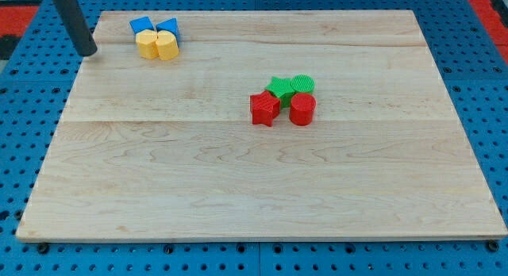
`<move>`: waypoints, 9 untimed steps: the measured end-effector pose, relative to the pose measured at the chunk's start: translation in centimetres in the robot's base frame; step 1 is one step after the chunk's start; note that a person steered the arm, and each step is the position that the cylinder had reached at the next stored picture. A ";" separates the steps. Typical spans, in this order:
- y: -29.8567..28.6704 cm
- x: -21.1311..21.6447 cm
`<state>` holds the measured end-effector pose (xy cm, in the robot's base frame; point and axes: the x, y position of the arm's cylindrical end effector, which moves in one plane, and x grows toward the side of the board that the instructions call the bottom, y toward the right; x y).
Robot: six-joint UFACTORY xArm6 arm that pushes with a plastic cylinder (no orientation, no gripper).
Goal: Separate the yellow blocks from the blue blocks
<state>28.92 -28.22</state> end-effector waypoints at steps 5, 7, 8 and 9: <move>11.9 0.7; 20.8 0.6; 23.6 0.9; 22.1 1.9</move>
<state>30.85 -6.12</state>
